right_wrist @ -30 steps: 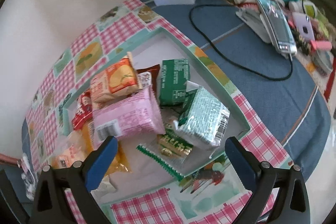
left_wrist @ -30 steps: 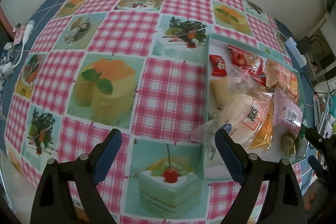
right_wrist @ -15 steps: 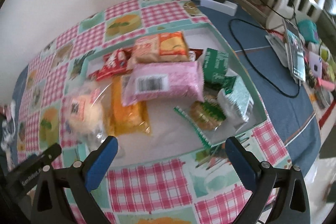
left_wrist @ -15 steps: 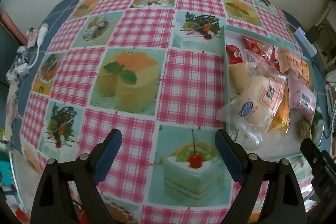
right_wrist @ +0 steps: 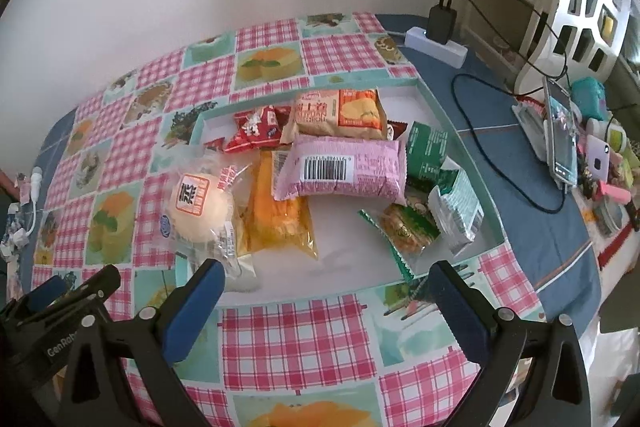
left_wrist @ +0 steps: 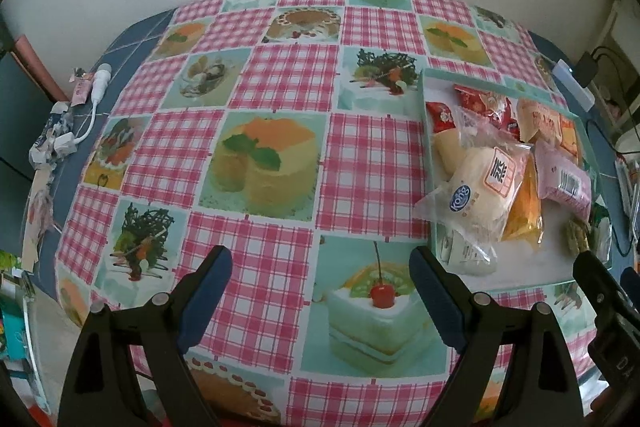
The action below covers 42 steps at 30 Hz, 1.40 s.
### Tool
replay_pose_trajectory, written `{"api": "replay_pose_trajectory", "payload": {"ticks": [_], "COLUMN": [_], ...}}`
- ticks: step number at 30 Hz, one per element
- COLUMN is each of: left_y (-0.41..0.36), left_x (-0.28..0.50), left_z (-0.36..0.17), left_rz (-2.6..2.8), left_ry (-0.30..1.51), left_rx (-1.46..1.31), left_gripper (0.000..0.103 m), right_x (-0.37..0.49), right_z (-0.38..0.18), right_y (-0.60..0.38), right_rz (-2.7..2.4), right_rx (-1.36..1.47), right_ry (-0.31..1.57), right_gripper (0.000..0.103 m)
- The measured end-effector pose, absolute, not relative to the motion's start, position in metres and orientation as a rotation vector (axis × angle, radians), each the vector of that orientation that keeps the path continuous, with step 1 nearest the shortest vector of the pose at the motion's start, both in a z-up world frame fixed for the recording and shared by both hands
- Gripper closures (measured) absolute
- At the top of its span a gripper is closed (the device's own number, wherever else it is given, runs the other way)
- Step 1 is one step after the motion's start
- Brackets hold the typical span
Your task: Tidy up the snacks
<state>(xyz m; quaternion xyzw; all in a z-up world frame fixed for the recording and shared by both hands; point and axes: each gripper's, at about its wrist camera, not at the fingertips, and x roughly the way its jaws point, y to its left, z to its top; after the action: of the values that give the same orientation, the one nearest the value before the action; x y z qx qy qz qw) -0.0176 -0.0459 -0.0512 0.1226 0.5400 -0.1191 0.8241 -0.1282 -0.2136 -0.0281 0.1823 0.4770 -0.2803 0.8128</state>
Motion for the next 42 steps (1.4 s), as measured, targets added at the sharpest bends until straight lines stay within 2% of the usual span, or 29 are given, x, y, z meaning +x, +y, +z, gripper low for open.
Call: {"api": "replay_pose_trajectory", "payload": {"ticks": [10,42], "left_y": [-0.0464,-0.0464], "left_x": [-0.0202,-0.0176], "left_z": [-0.0414,-0.0443], "left_rz": [-0.244,-0.201], "left_ry": [1.096,1.121], "left_rx": [0.282,0.324], "left_gripper": [0.012,0.012], "right_x": [-0.1266,-0.1193], "right_z": [-0.0217,-0.0271], "right_y": [-0.2086,-0.2043], "right_rz": [-0.589,-0.573], "right_rx": [0.360,0.338], "right_ry": [1.001,1.046], "right_gripper": [0.000,0.000]}}
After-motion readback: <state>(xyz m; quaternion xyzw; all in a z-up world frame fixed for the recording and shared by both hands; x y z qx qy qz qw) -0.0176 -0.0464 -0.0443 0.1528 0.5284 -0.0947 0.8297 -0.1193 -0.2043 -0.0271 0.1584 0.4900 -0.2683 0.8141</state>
